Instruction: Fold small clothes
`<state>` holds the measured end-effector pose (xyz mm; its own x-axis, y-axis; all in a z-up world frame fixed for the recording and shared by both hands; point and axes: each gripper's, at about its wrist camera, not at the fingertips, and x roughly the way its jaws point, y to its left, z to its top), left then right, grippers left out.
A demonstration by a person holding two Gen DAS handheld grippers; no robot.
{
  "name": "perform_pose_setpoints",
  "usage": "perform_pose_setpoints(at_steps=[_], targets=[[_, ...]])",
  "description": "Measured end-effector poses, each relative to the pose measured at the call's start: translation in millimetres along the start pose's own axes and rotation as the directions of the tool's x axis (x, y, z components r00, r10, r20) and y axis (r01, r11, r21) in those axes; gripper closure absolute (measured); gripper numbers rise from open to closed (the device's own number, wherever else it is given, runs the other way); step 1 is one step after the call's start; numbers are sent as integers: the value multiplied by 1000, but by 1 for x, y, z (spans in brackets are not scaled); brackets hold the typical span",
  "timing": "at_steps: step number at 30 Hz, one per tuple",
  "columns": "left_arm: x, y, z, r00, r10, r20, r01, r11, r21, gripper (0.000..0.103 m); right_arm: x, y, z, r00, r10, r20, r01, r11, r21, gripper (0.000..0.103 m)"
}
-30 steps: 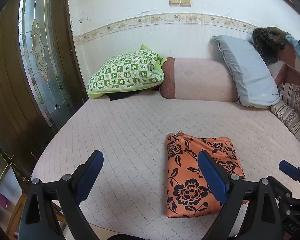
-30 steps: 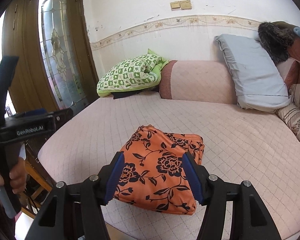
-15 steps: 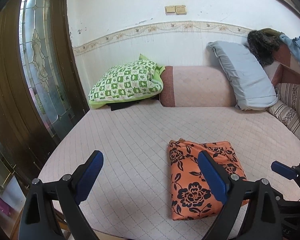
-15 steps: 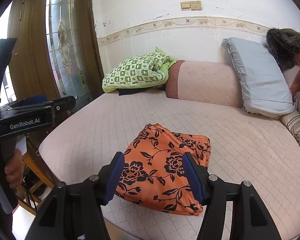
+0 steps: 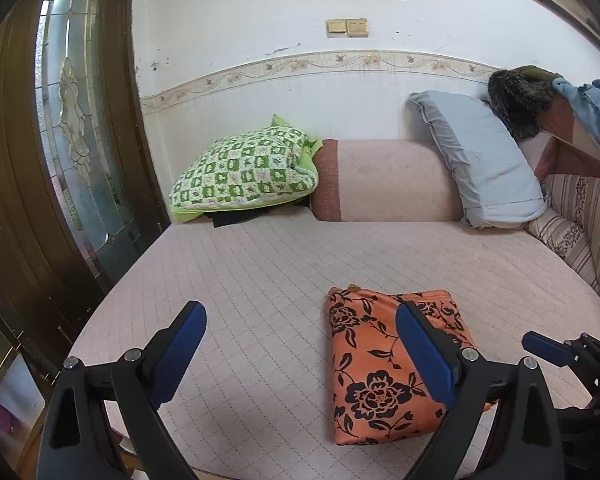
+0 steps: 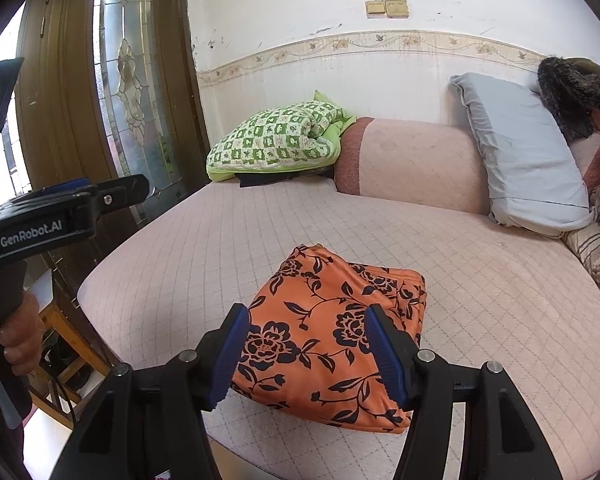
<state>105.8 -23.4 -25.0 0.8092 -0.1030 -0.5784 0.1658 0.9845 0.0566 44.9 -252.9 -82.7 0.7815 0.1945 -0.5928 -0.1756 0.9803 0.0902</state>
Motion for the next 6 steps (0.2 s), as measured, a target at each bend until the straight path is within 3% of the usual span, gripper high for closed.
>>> perform_pose_setpoints(at_steps=[6], targets=[[3, 0, 1, 997, -72, 10, 73, 997, -34, 7, 5, 0, -1, 1000, -2, -3, 2, 1000, -1, 39]])
